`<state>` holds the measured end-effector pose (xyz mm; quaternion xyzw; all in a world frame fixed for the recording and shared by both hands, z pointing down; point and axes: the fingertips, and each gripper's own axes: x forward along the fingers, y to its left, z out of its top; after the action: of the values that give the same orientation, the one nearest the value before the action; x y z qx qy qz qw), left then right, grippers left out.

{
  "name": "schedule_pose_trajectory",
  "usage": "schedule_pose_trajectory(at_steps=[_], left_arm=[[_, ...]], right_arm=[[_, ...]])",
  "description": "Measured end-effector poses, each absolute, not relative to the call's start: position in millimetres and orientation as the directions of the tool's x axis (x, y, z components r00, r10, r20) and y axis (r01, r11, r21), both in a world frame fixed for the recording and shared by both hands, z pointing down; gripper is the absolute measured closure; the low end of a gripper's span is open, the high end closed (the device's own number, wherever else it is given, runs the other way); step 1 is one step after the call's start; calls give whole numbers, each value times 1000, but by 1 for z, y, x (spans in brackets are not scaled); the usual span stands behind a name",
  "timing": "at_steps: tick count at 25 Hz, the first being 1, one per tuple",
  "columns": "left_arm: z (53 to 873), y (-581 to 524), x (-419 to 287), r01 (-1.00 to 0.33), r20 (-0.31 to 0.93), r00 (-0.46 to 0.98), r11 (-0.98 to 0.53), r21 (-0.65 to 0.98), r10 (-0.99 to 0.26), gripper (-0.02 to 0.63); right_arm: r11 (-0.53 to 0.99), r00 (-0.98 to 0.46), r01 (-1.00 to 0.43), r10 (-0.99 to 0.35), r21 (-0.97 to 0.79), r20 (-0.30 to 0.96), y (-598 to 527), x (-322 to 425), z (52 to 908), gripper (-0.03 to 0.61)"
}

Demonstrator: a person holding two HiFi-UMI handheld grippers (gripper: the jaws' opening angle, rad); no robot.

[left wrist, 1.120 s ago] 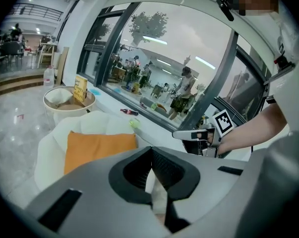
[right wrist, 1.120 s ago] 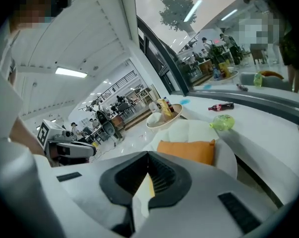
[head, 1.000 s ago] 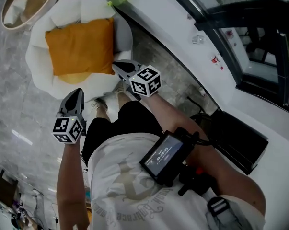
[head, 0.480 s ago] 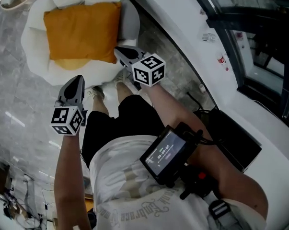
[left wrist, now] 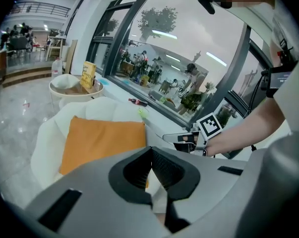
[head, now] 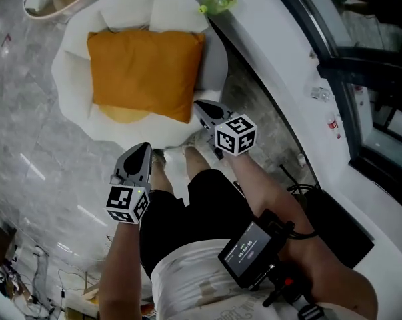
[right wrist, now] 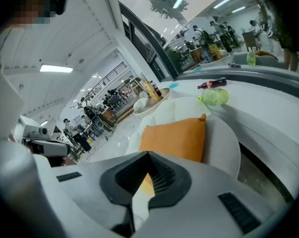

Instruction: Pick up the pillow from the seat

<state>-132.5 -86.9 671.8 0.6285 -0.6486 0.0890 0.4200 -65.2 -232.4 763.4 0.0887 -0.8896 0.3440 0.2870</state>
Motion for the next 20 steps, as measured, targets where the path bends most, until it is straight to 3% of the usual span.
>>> schedule_pose_trajectory(at_steps=[10,16,20], left_arm=[[711,-90,-128,-861,662,152,230,453,-734,603],[727,-96,-109,-856,660,210,191,481,-722,603],[734,-97,-102,-847,661,220,196,494,-717,603]], right_arm=[[681,-769,-446,40,-580,638,-249,-65,841,548],[673,-723,-489,43,-555,690,-266,-76,881,406],[555,-715,-579,5,-597,699,-289,-83,904,351]])
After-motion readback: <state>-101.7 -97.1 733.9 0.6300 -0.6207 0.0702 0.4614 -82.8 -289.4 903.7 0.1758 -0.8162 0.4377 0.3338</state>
